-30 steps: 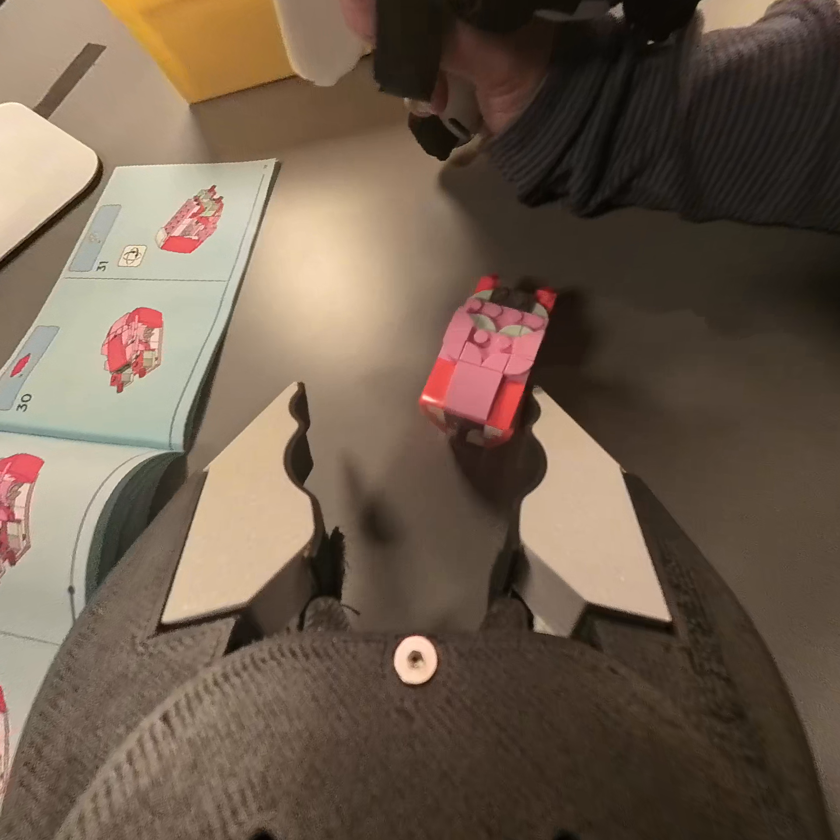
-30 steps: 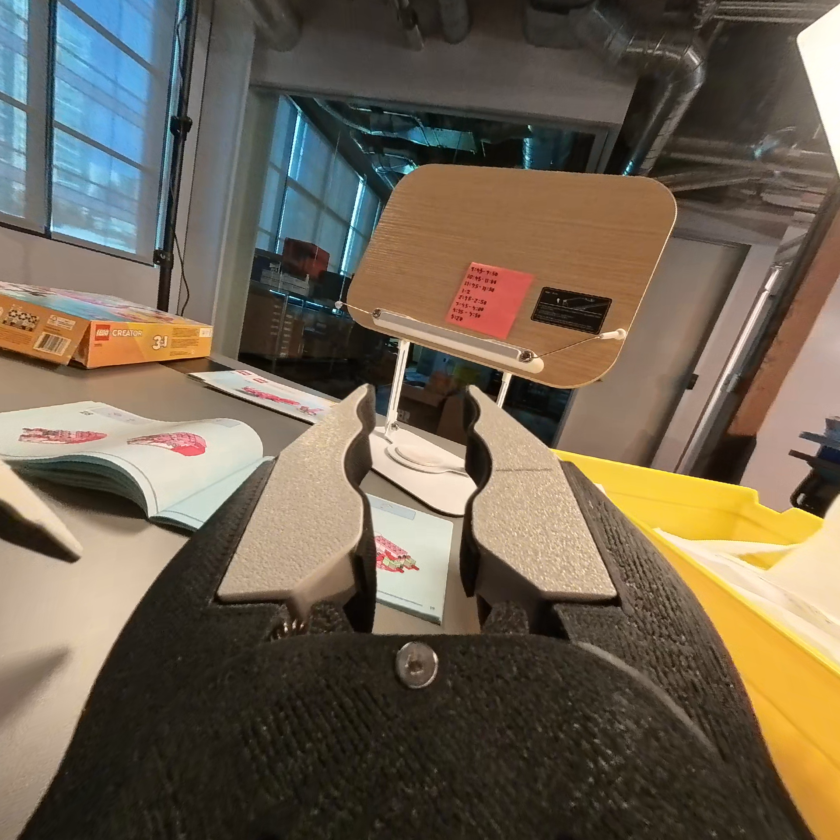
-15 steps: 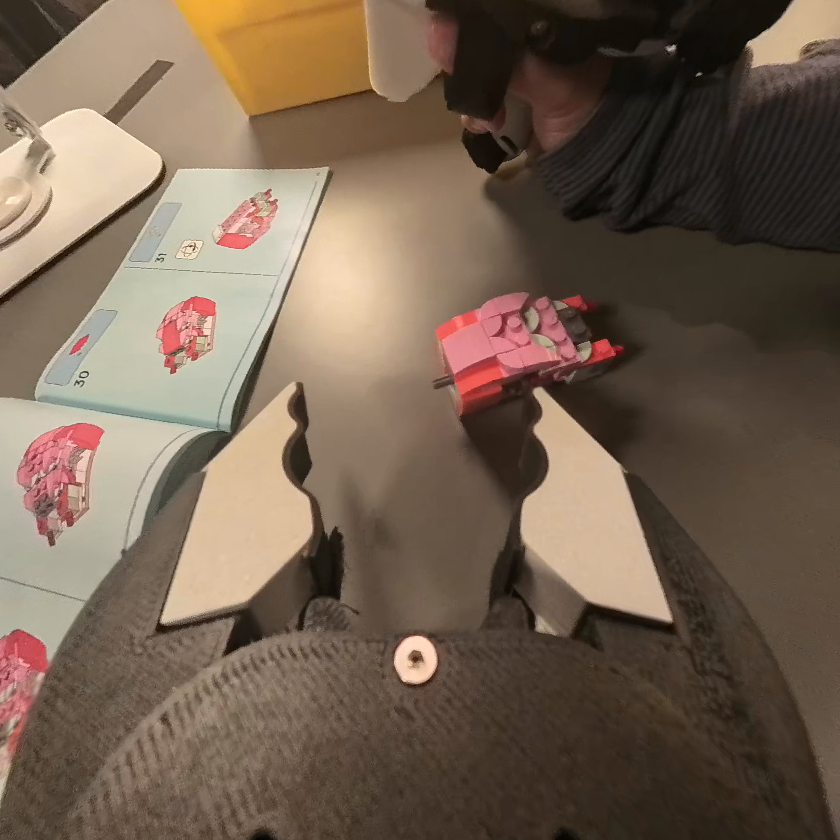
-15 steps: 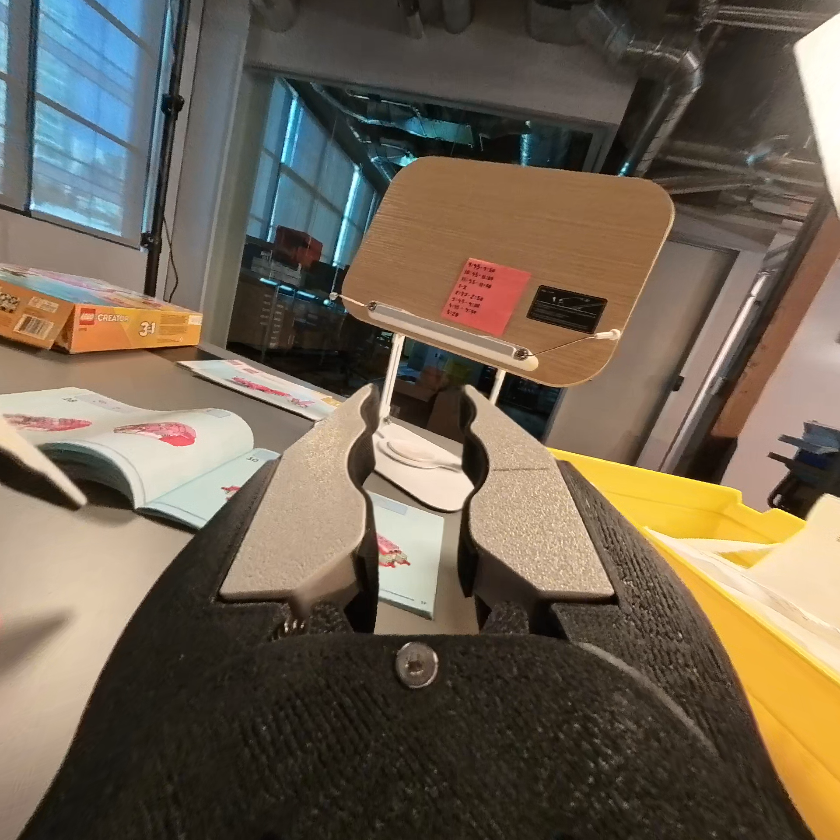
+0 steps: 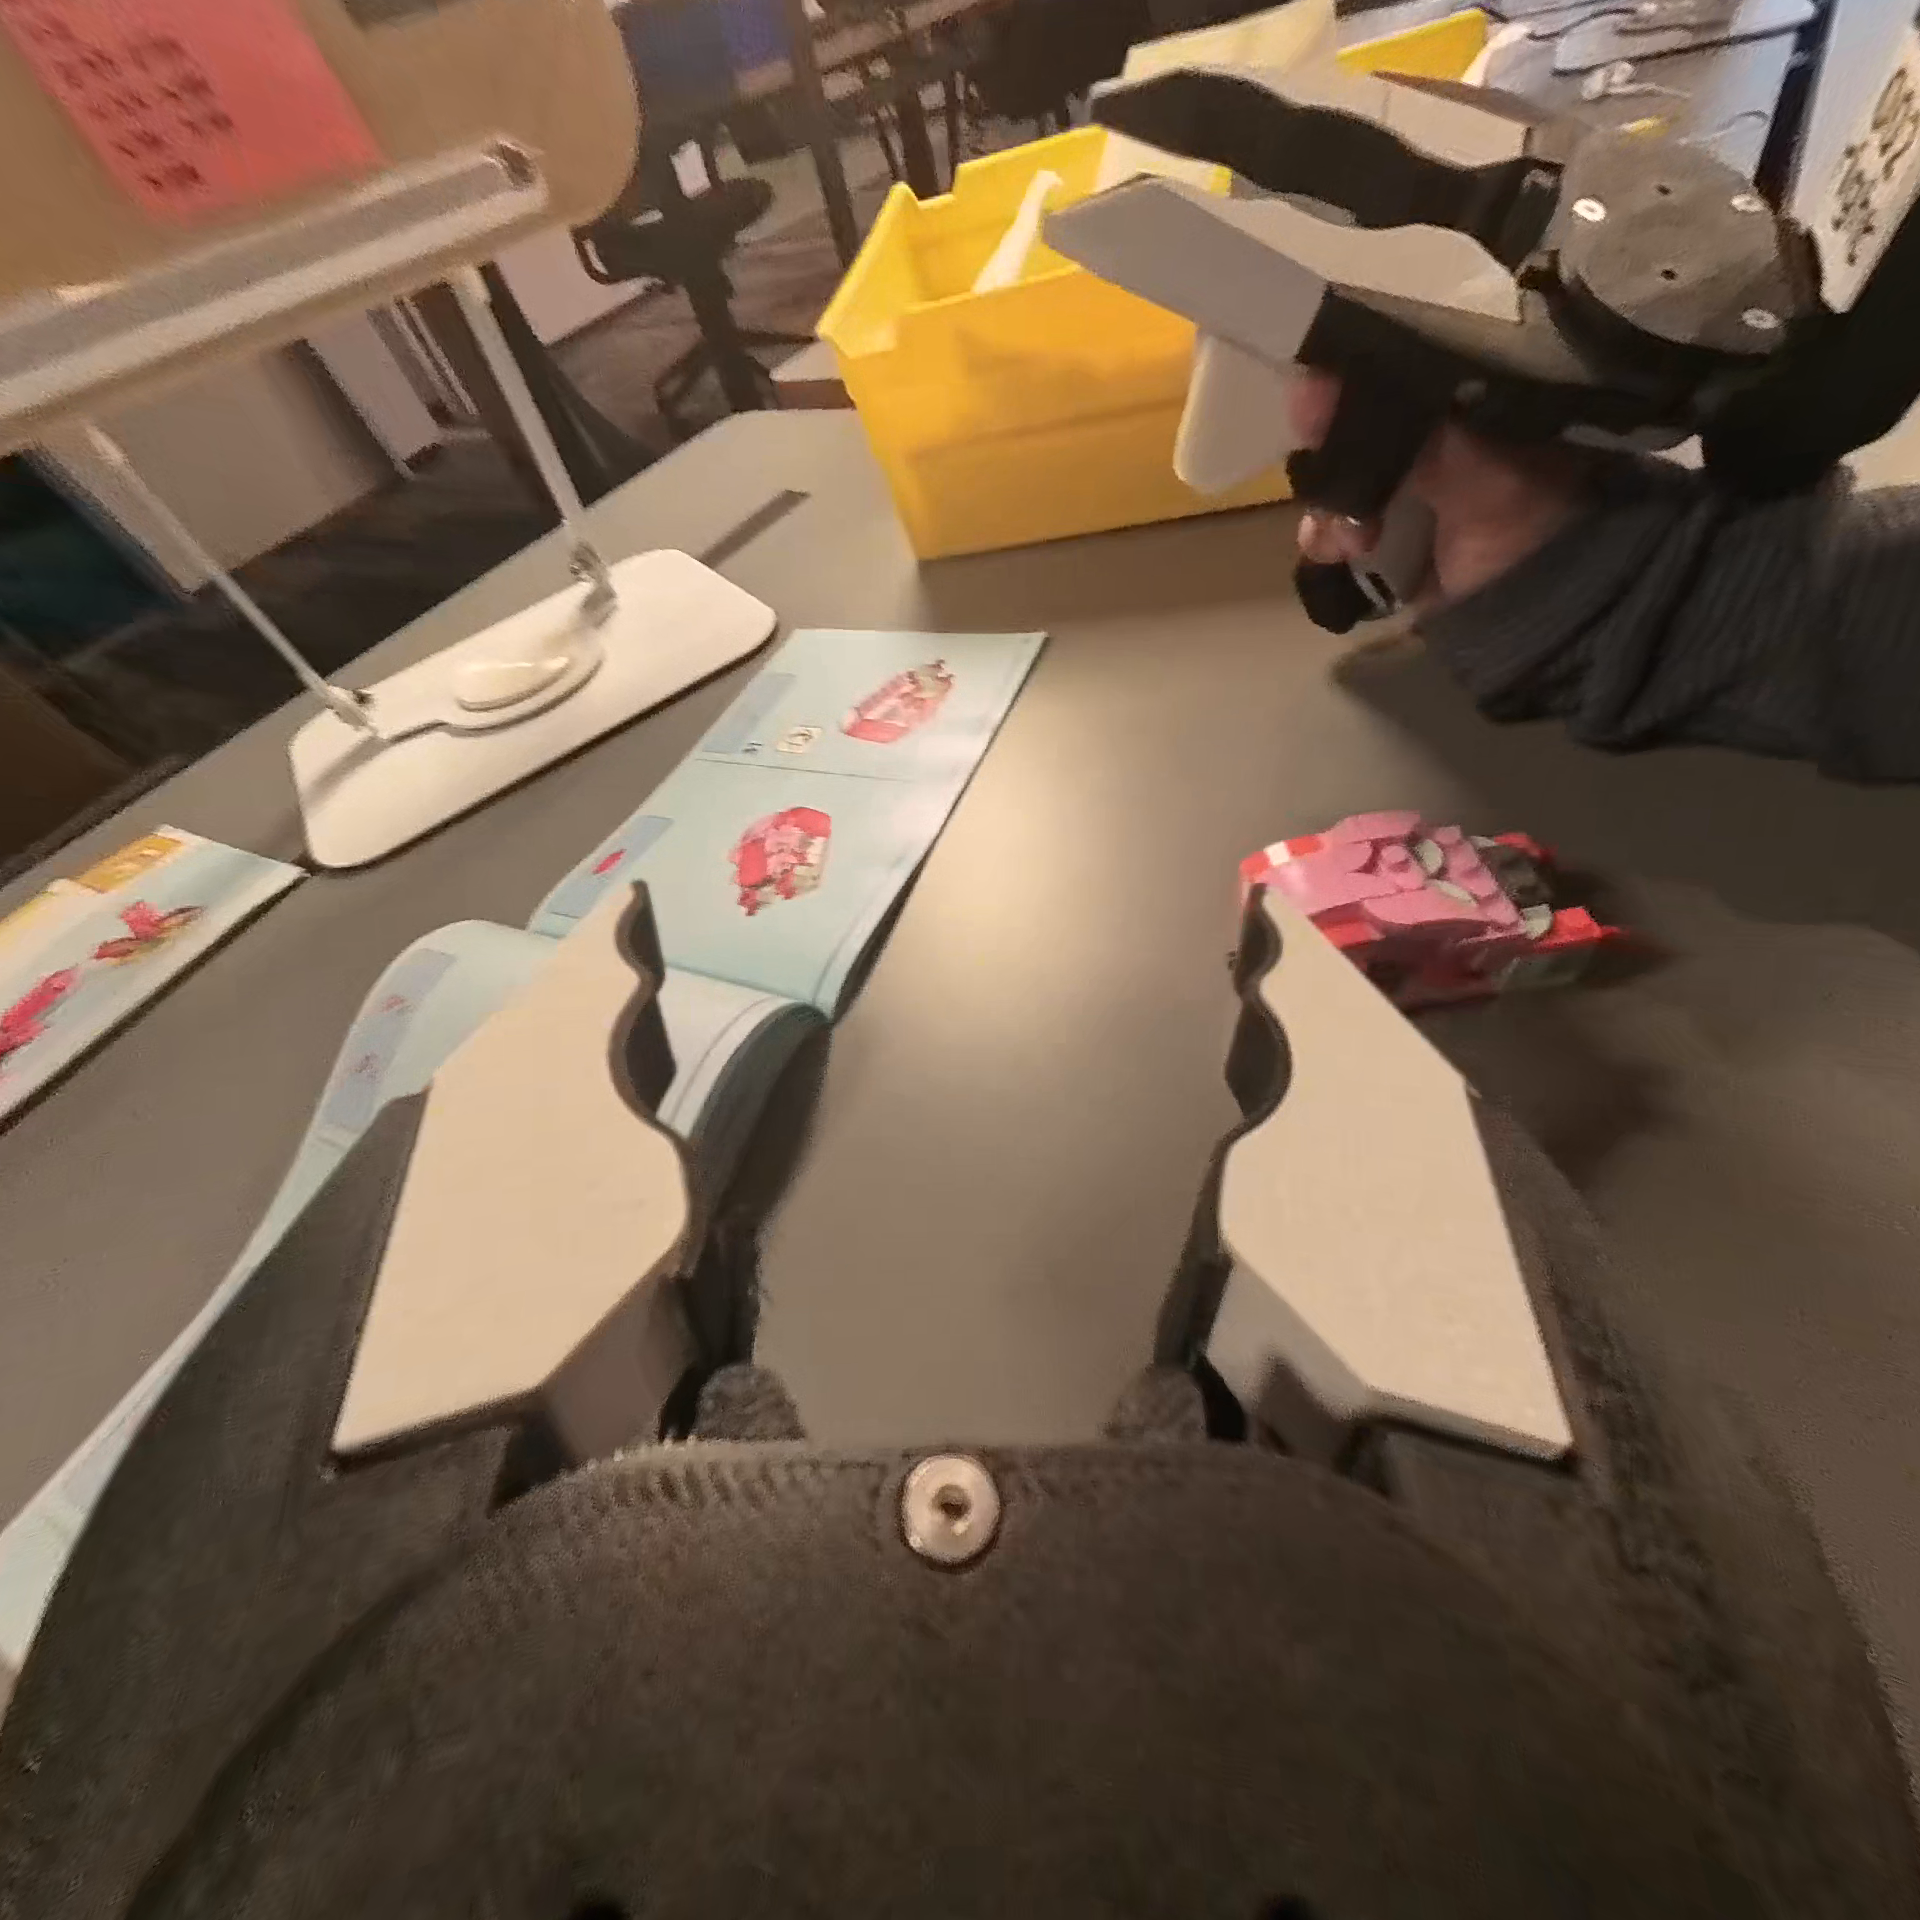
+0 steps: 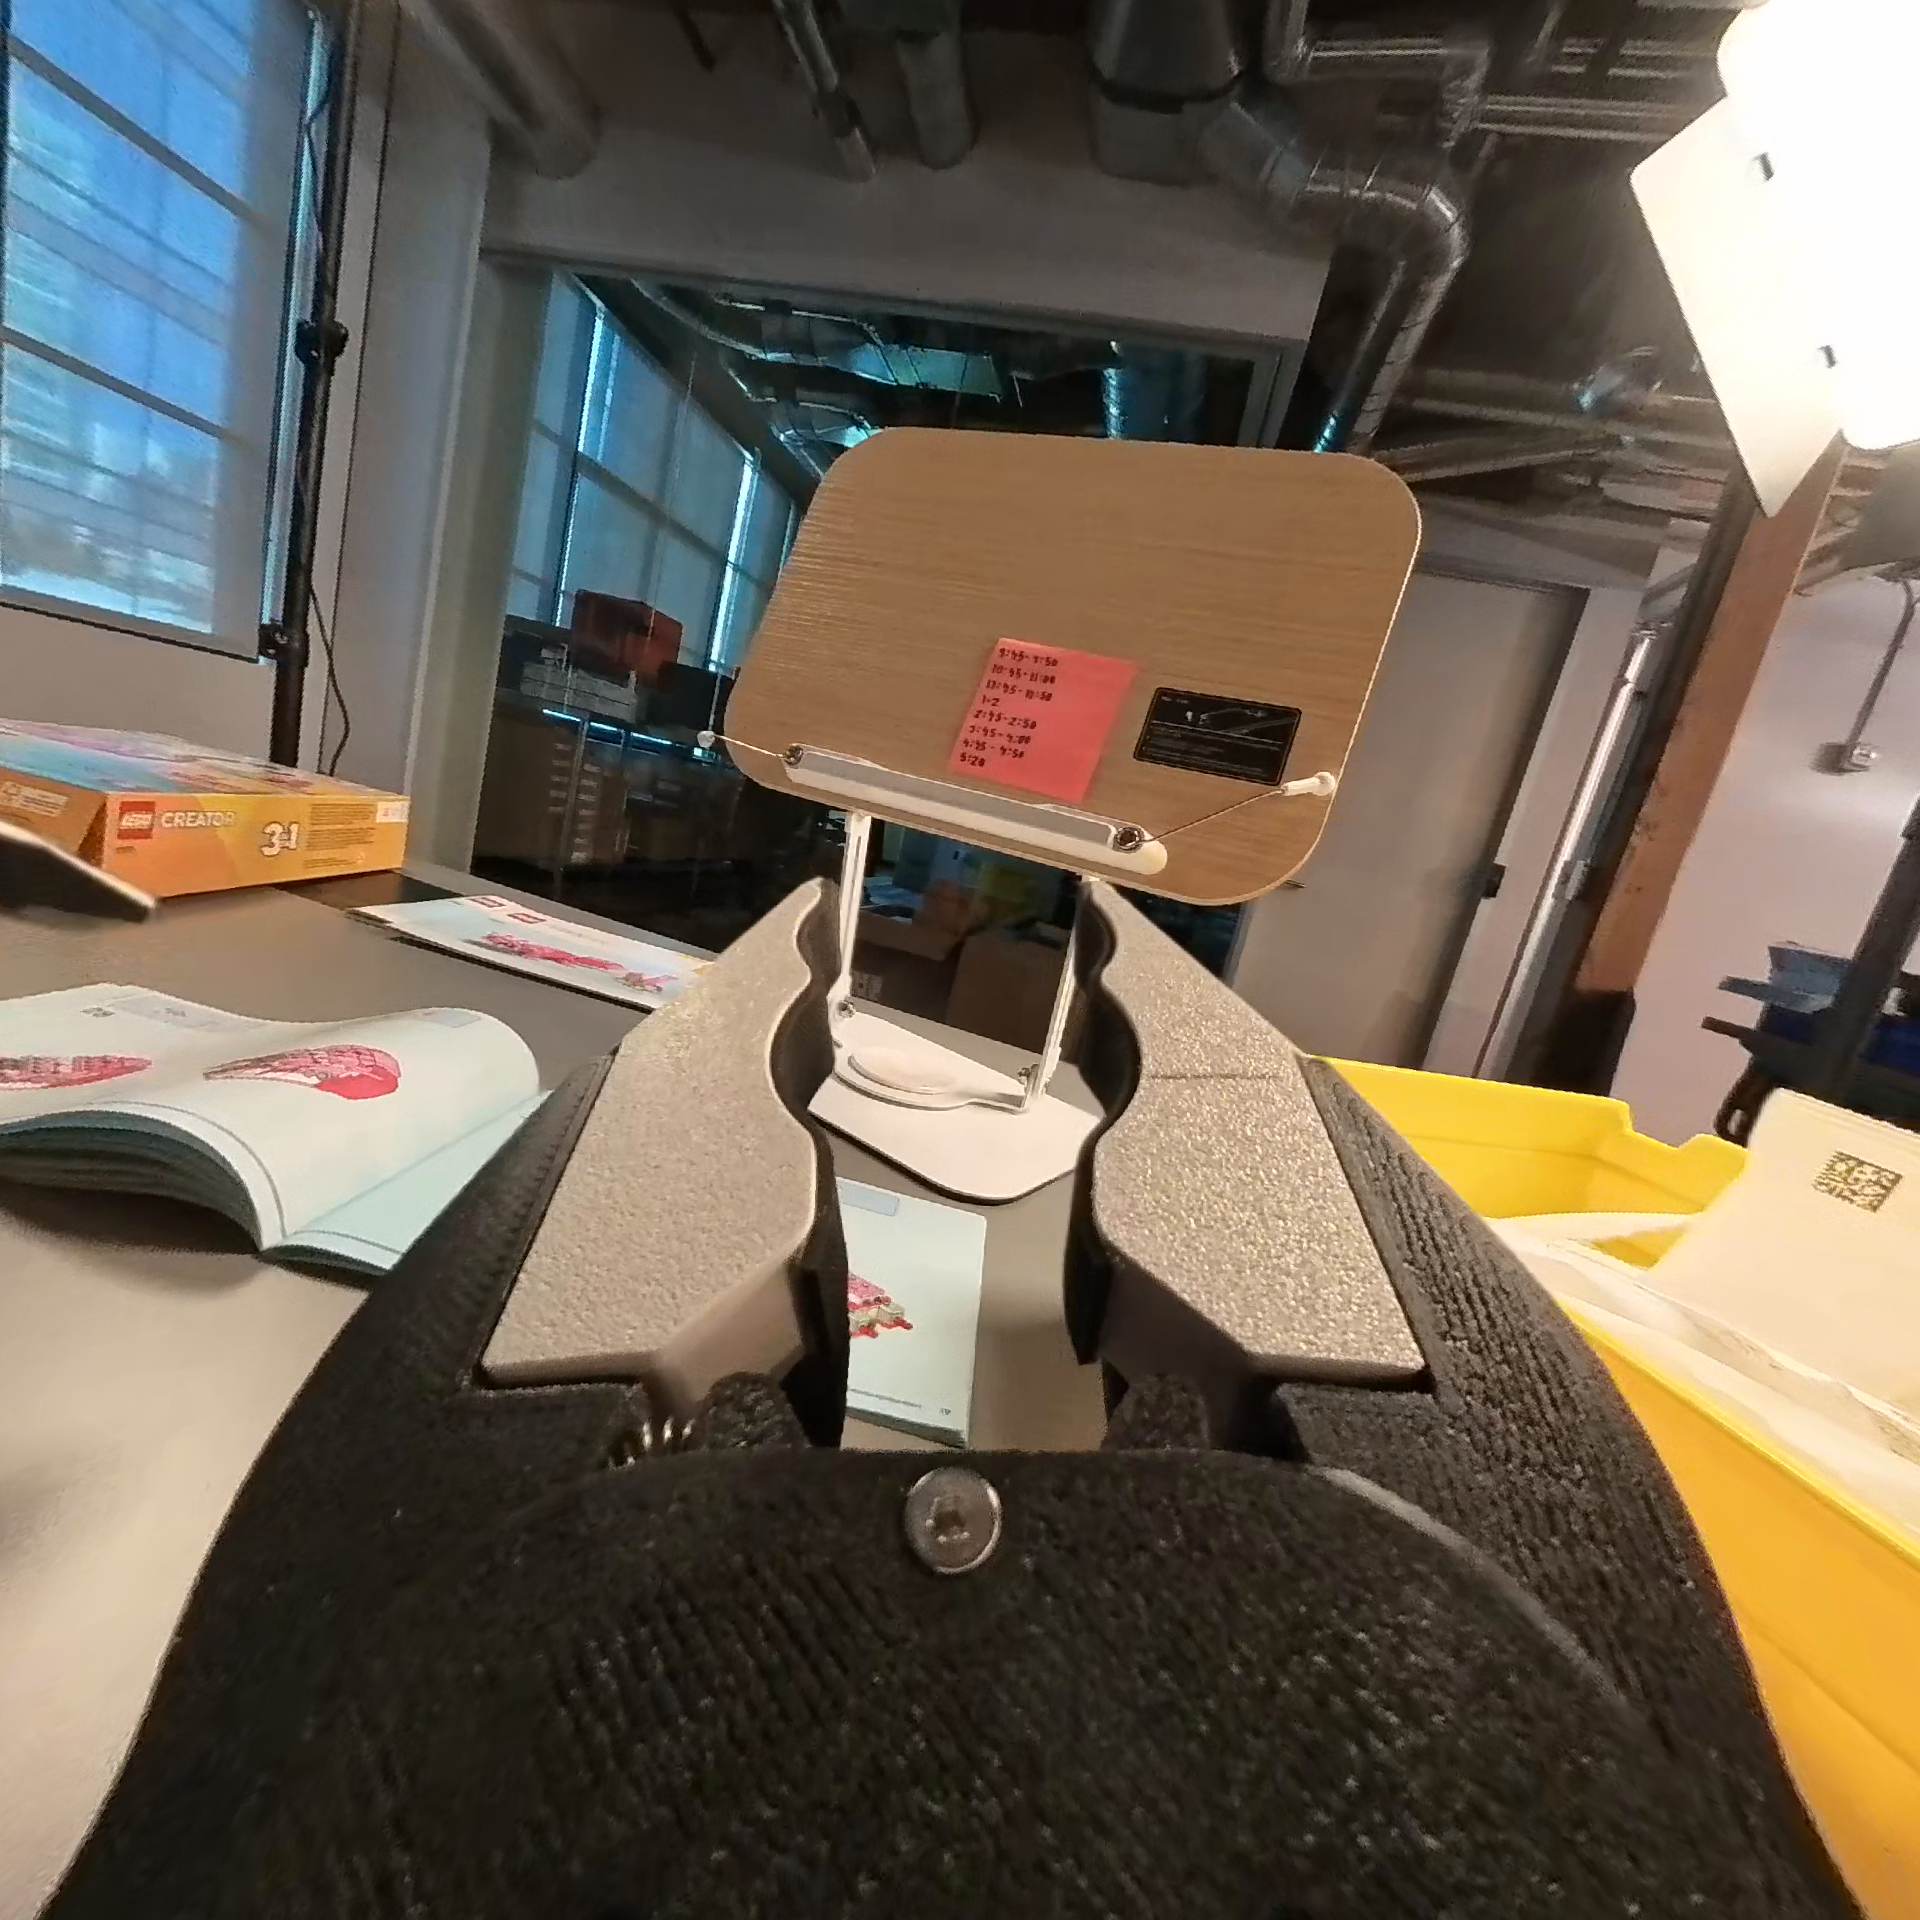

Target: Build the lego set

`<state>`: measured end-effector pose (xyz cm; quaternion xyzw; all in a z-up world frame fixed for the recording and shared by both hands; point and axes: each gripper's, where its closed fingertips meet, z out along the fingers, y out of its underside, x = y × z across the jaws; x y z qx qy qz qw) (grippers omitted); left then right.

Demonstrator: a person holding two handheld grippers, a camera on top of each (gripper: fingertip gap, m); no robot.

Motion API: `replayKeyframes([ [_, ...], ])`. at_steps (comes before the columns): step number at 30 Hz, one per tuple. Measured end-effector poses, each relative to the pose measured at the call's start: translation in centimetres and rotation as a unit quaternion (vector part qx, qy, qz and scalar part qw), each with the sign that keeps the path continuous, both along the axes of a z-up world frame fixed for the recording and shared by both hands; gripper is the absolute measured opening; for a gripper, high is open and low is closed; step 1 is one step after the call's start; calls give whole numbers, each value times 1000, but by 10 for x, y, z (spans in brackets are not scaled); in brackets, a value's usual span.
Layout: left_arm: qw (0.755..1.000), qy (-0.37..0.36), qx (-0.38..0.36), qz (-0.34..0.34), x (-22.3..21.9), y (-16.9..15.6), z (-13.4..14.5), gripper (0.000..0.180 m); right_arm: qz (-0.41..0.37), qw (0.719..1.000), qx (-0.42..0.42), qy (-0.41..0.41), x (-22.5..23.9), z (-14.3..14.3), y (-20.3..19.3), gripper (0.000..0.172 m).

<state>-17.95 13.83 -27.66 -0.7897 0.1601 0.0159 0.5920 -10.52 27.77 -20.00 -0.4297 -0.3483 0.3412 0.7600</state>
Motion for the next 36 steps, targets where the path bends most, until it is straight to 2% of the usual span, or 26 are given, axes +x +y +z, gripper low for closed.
replayKeyframes([
  [5,998,-31,56,17,-8,-1,17,102,5,1000,-20,12,3,1,5,41],
  [8,992,-19,92,84,-31,-3,28,106,-10,999,-30,15,7,0,12,38],
  [10,989,-23,108,101,-38,-6,35,104,-17,999,-30,14,8,-1,14,36],
  [22,989,-28,115,90,-34,-7,38,100,-18,1000,-18,-5,3,-4,11,28],
  [27,990,-25,122,59,-17,-9,48,87,-27,999,-4,-26,-3,-8,11,27],
  [30,989,25,123,77,0,-19,70,69,-25,999,5,-32,-5,-9,9,26],
  [33,984,9,158,83,19,-50,110,49,-22,999,8,-34,-6,-9,7,26],
  [36,982,-6,131,134,-9,-92,141,47,-19,999,9,-29,-5,-7,6,25],
])
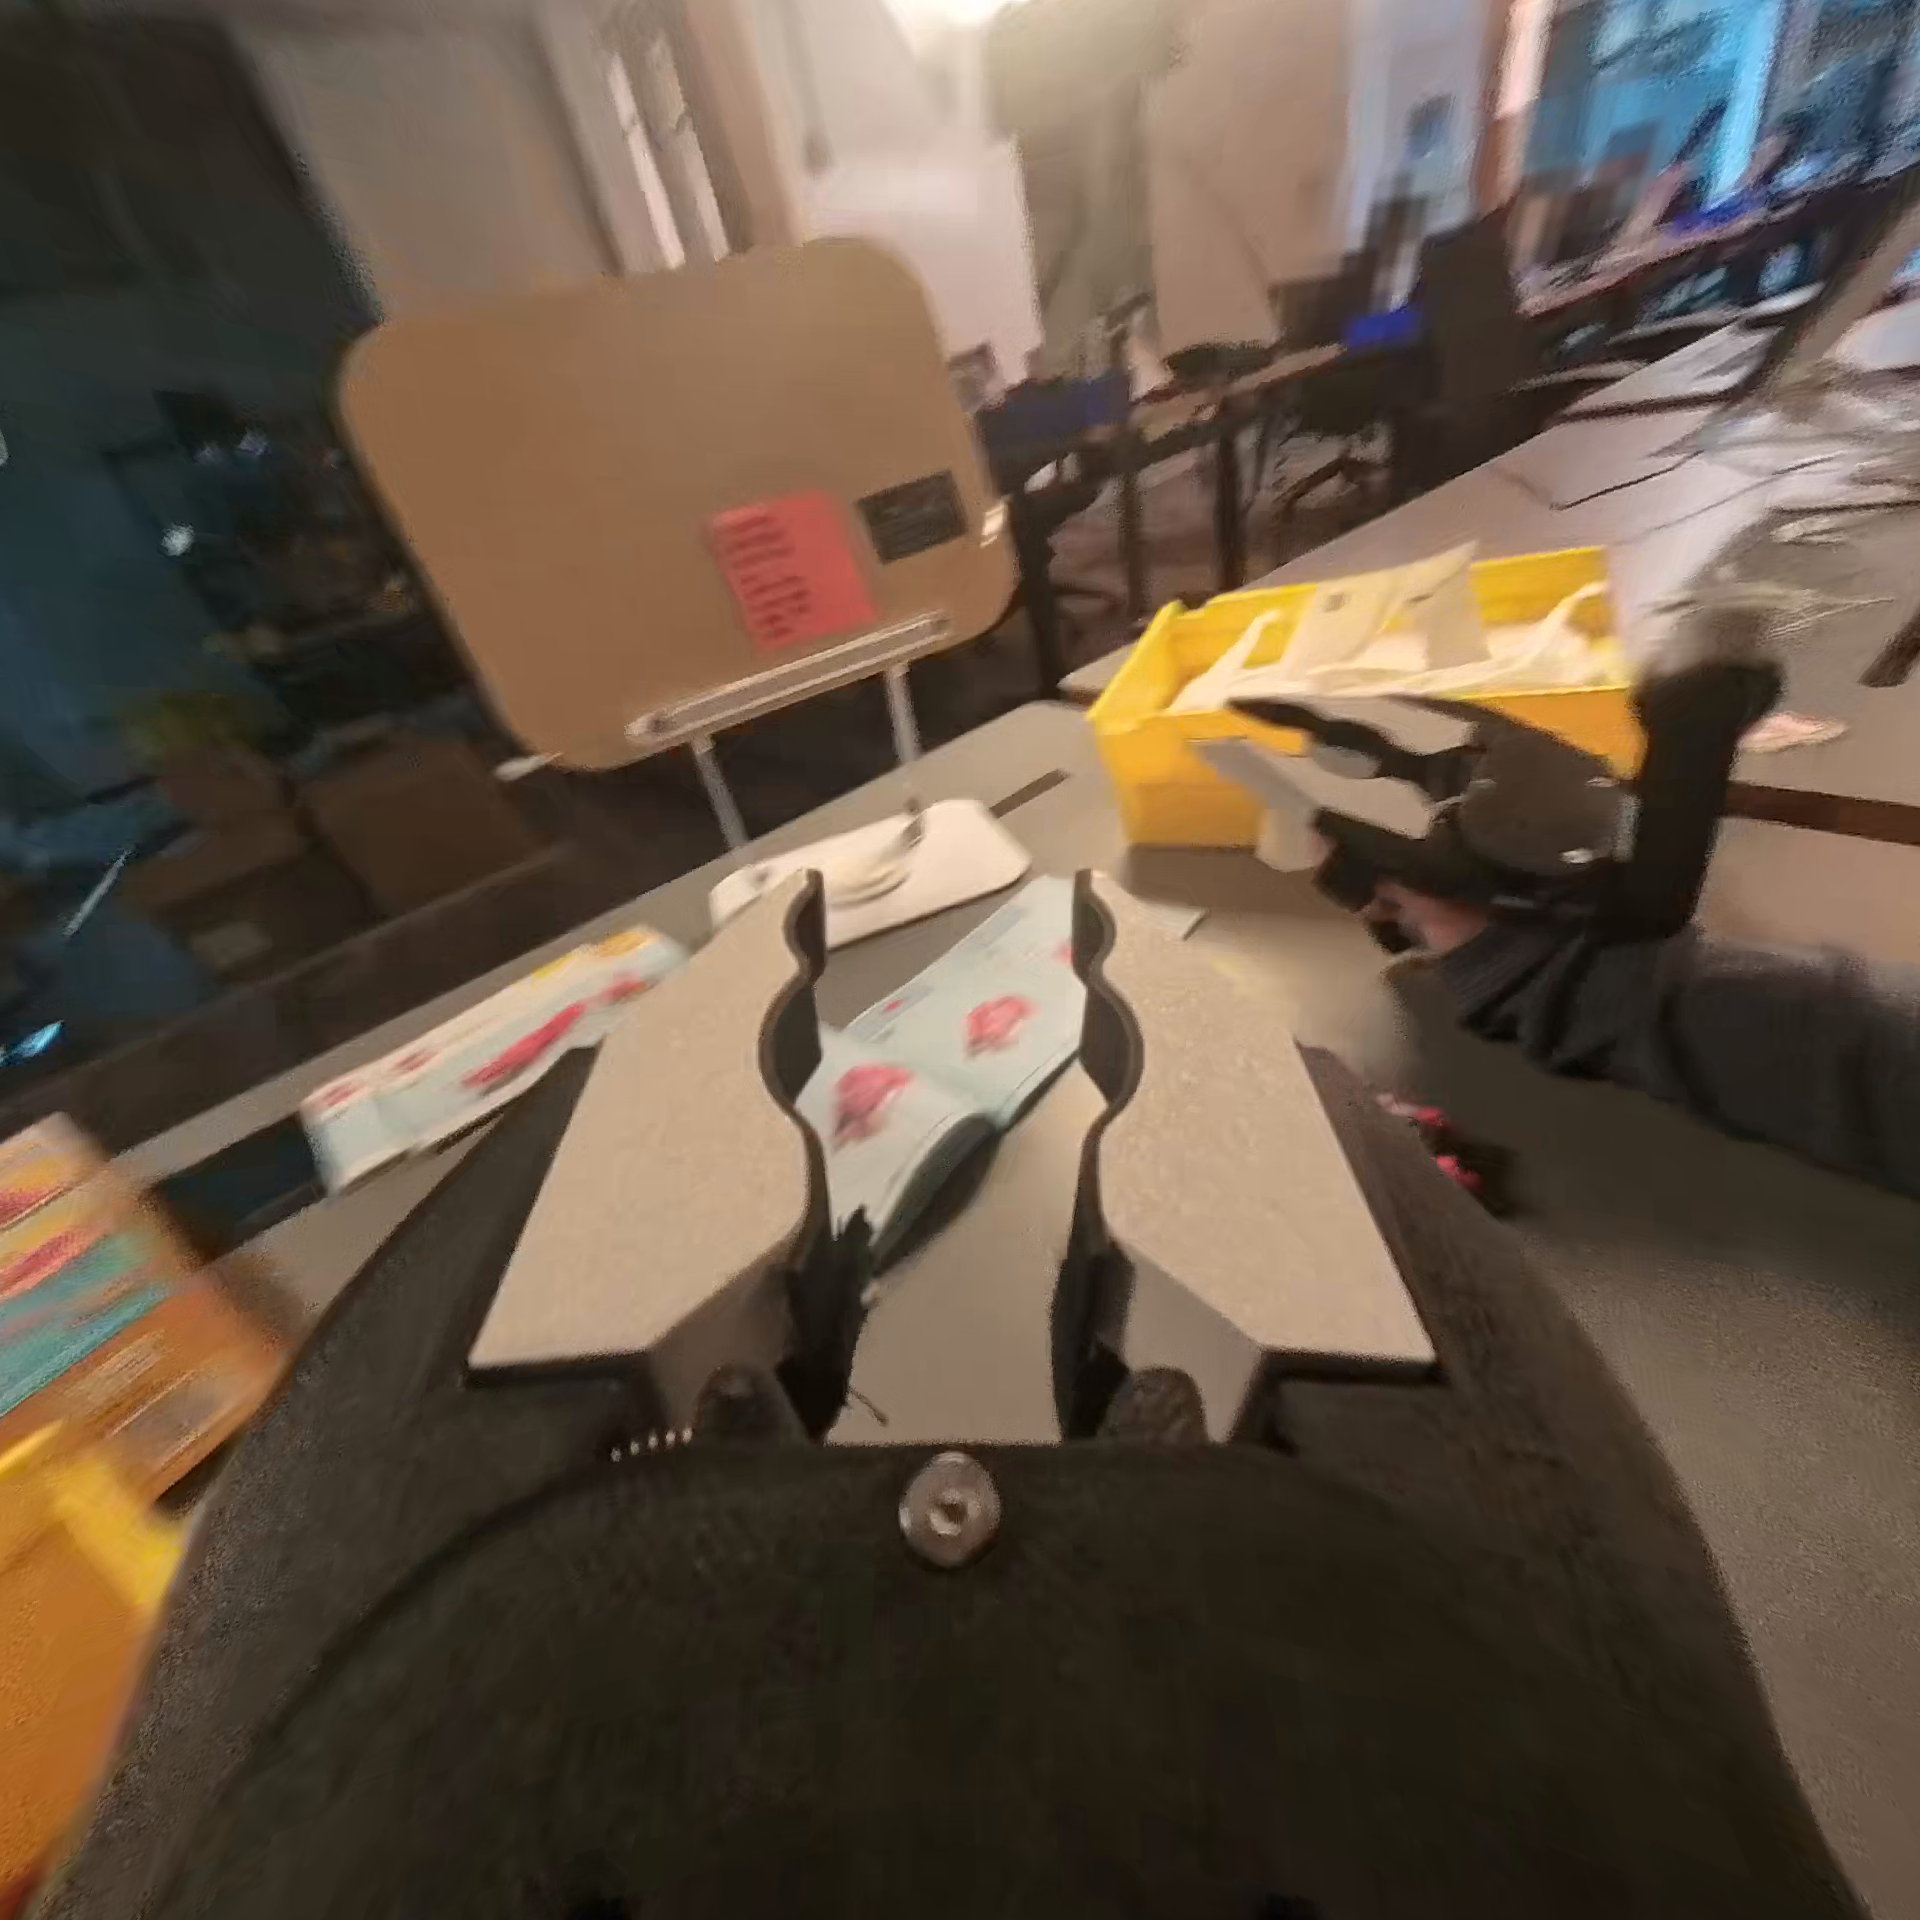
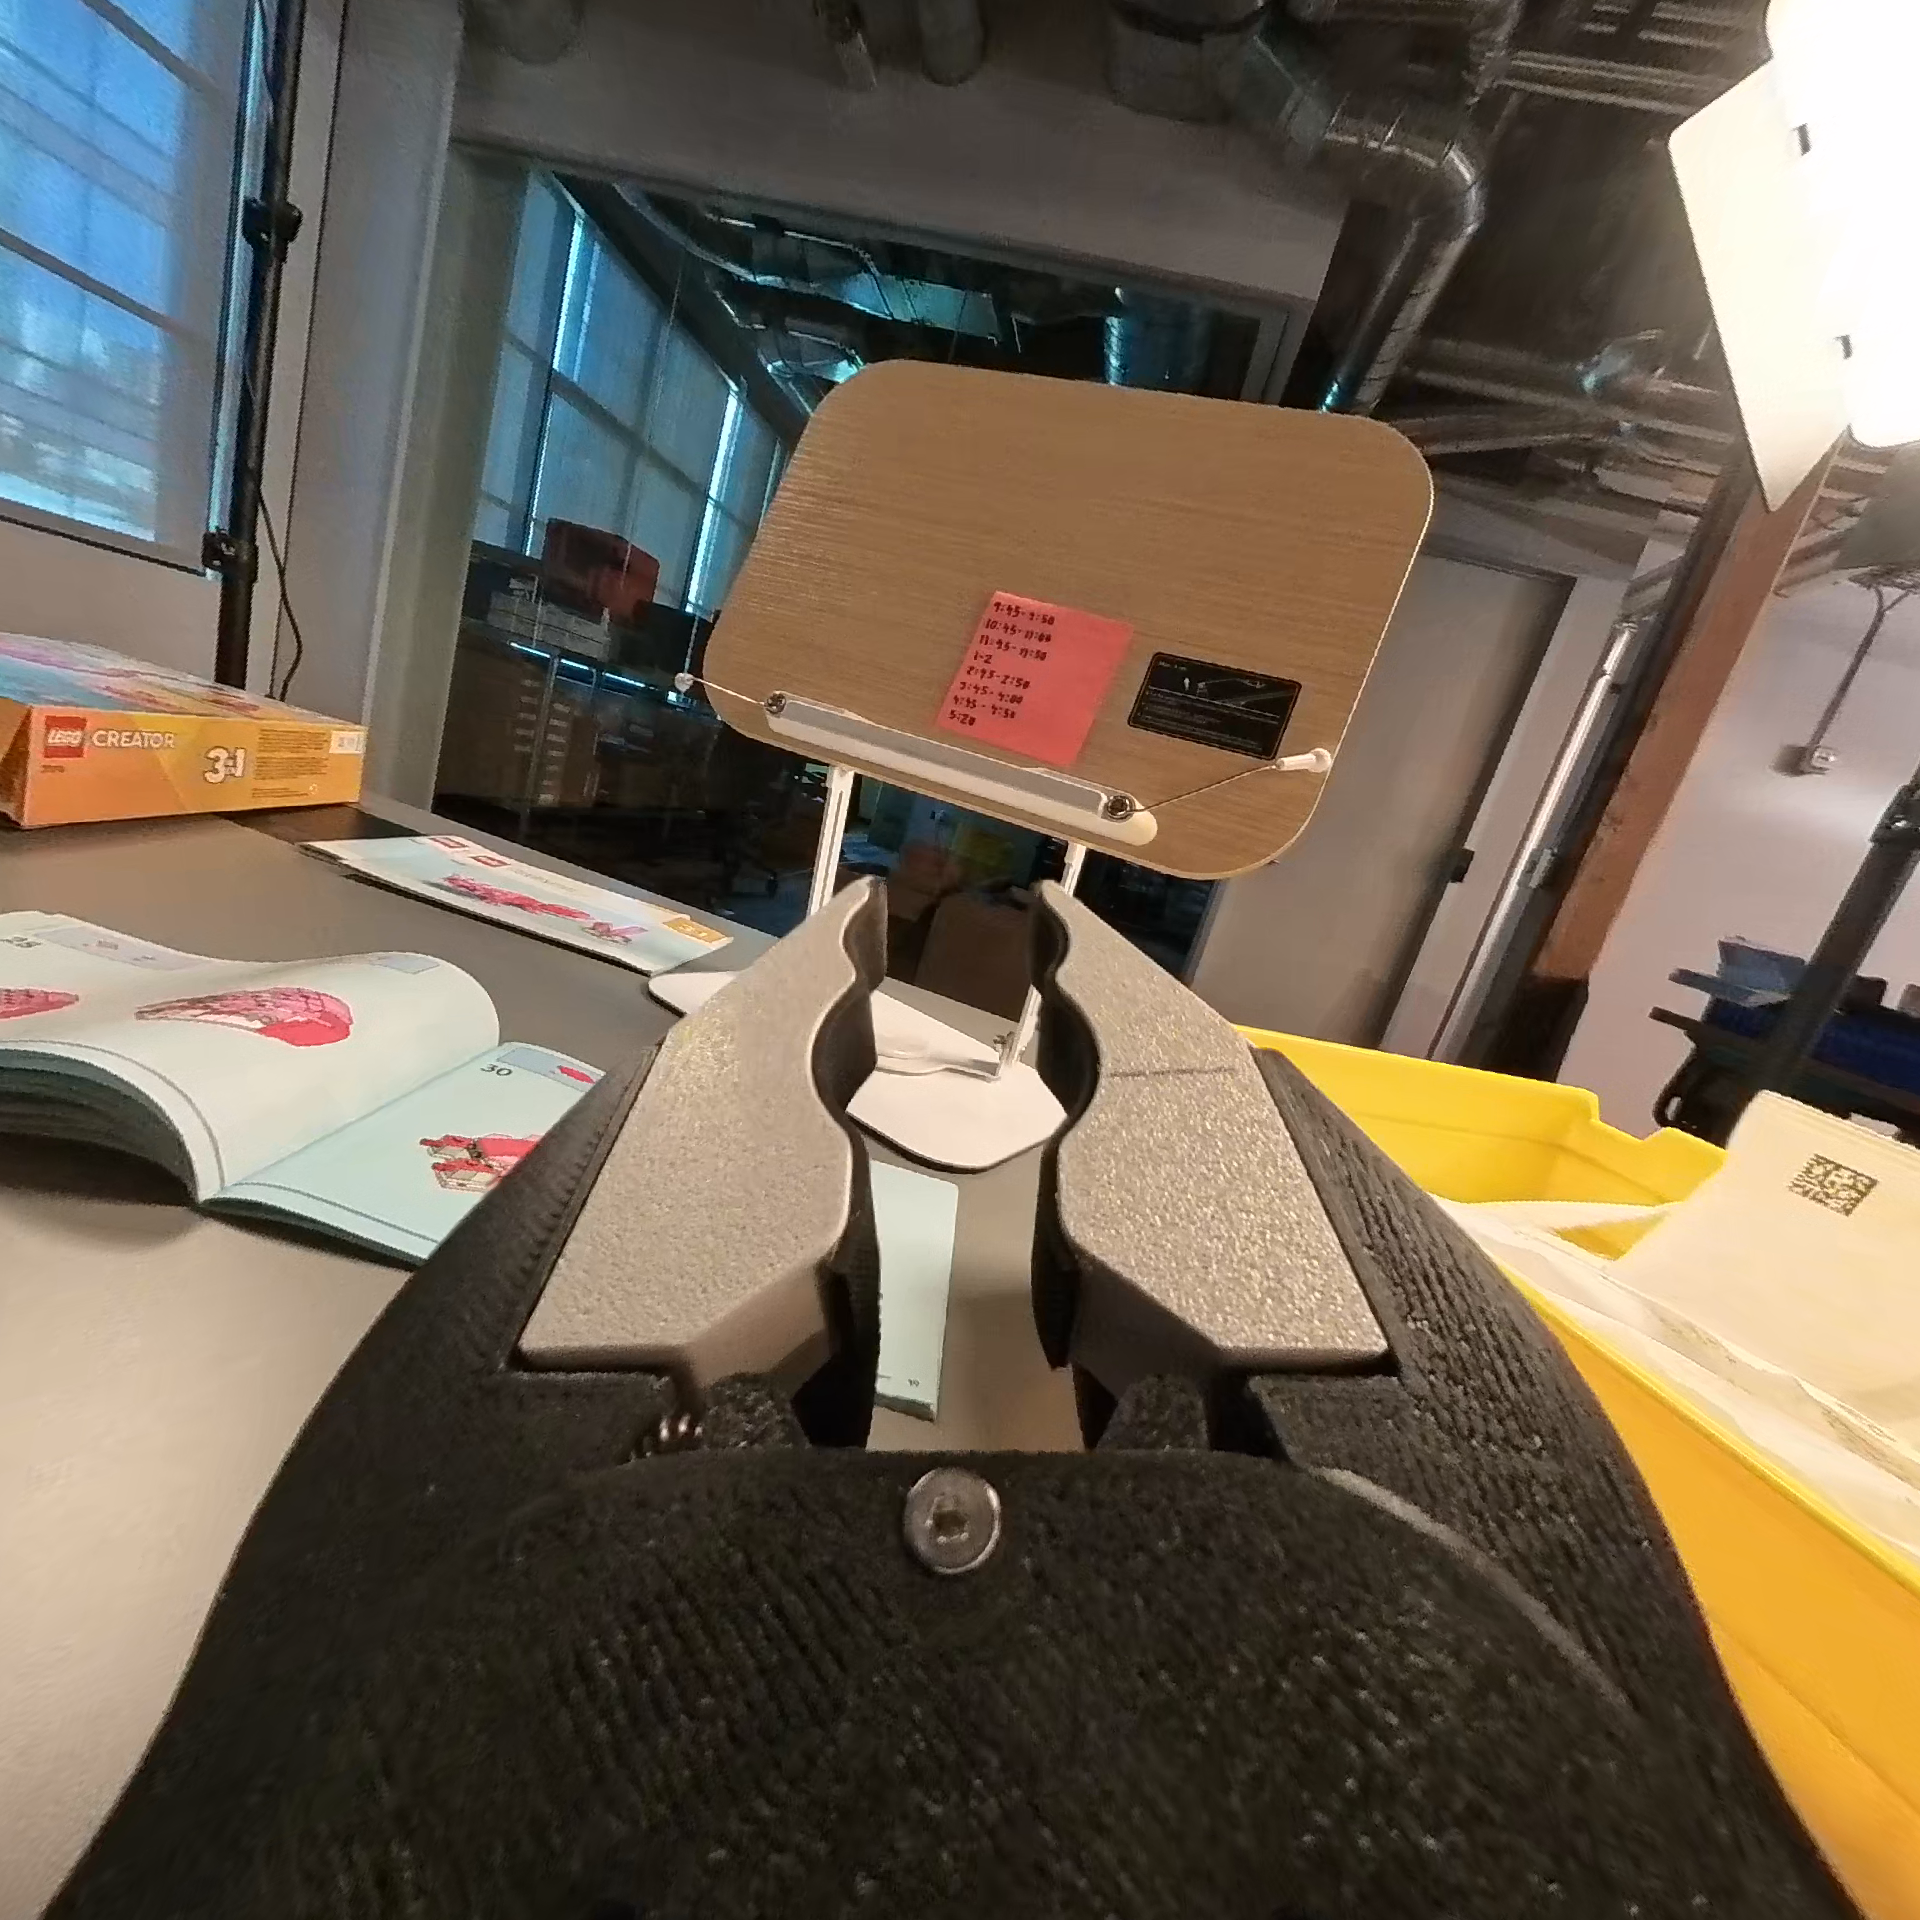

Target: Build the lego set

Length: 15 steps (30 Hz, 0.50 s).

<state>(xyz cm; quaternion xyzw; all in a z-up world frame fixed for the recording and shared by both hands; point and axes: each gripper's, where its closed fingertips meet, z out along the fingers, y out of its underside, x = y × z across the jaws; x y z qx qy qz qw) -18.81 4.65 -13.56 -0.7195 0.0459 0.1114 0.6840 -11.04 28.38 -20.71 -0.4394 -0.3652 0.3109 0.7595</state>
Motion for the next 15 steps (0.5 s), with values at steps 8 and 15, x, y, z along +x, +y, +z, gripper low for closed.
replayKeyframes([
  [8,865,-268,-378,192,-180,-136,-88,13,5,1000,-9,10,1,1,1,23],
  [15,722,-365,-509,295,-232,-203,-175,5,10,1000,-10,10,0,1,0,23],
])
